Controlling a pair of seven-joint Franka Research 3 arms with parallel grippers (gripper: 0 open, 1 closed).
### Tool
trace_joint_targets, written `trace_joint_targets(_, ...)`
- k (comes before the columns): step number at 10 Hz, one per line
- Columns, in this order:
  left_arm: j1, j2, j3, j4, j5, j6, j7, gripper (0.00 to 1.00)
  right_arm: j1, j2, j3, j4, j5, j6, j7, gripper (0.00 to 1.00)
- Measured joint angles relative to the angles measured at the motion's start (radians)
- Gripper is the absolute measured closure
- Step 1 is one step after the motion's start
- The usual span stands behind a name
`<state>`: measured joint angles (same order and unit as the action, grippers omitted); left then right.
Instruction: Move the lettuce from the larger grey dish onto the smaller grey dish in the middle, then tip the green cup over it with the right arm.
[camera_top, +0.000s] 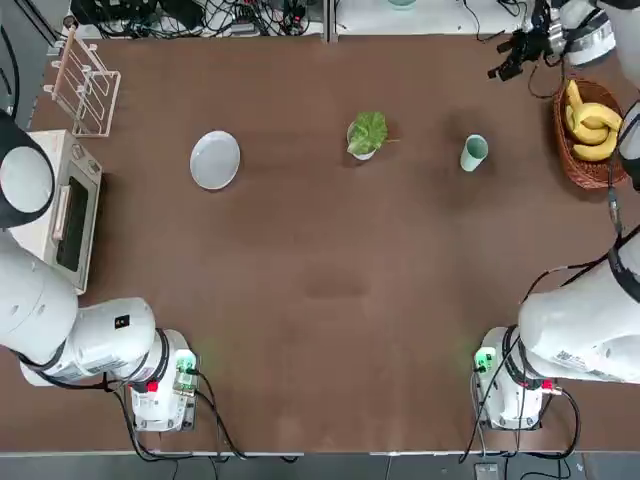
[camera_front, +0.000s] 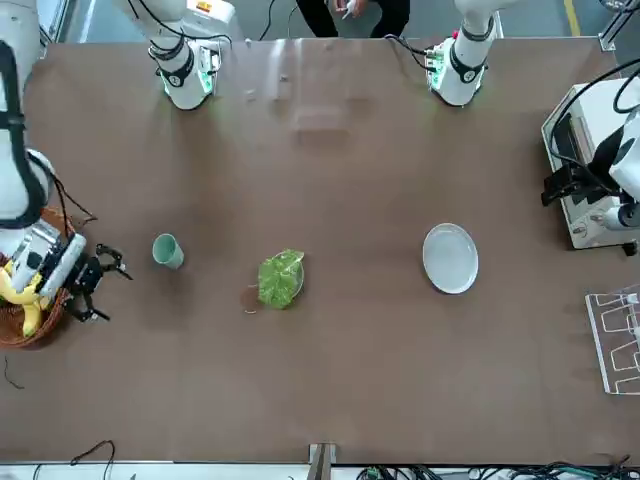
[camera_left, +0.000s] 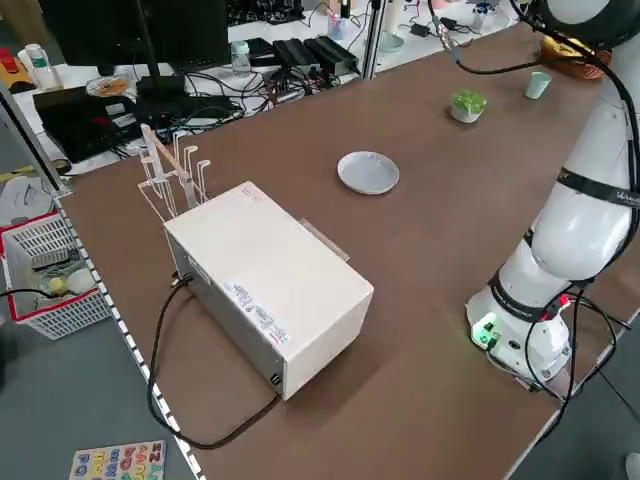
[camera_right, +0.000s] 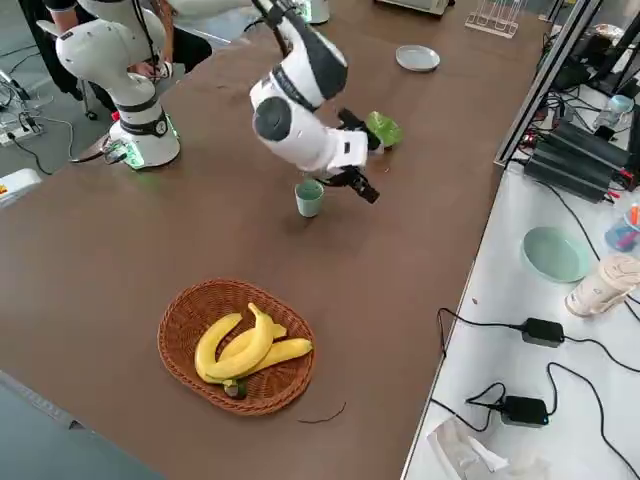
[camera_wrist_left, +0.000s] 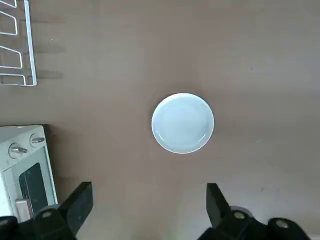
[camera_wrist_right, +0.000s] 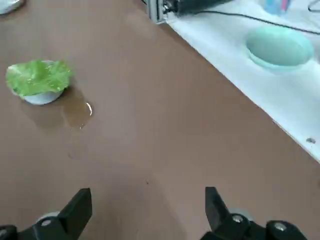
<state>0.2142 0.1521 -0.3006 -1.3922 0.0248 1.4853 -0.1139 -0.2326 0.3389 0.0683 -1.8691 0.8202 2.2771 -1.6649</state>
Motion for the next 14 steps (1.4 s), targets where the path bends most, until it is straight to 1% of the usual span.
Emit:
trace_joint_targets(1,0.0,0.0,0.0,0.0,0.0,0.0,0.0,0.0,0.021,-0.004,0.003,0.043,-0.105,0.003,0.21,0.0)
trace_joint_targets(3,0.0,0.0,0.0,0.0,0.0,0.0,0.0,0.0,0.039,-0.012,0.006,0.124,-0.259,-0.036,0.635,0.0)
trace_joint_targets(5,0.0,0.0,0.0,0.0,0.0,0.0,0.0,0.0,0.04,-0.016,0.005,0.183,-0.497,-0.123,1.057,0.0)
trace_joint_targets(6,0.0,0.0,0.0,0.0,0.0,0.0,0.0,0.0,0.042,-0.018,0.007,0.213,-0.587,-0.175,1.244,0.0)
trace_joint_targets(7,0.0,0.0,0.0,0.0,0.0,0.0,0.0,0.0,0.045,-0.023,0.008,0.246,-0.667,-0.23,1.366,0.0)
trace_joint_targets(8,0.0,0.0,0.0,0.0,0.0,0.0,0.0,0.0,0.048,-0.038,0.015,0.289,-0.738,-0.304,1.462,0.0)
trace_joint_targets(9,0.0,0.0,0.0,0.0,0.0,0.0,0.0,0.0,0.052,-0.066,0.025,0.328,-0.777,-0.376,1.529,0.0)
trace_joint_targets(11,0.0,0.0,-0.001,0.0,-0.001,0.0,0.0,0.0,0.067,-0.121,0.03,0.413,-0.801,-0.5,1.583,0.0)
trace_joint_targets(14,-0.001,0.0,-0.002,0.0,-0.001,0.0,0.0,0.0,0.069,-0.137,0.024,0.506,-0.802,-0.659,1.679,0.0)
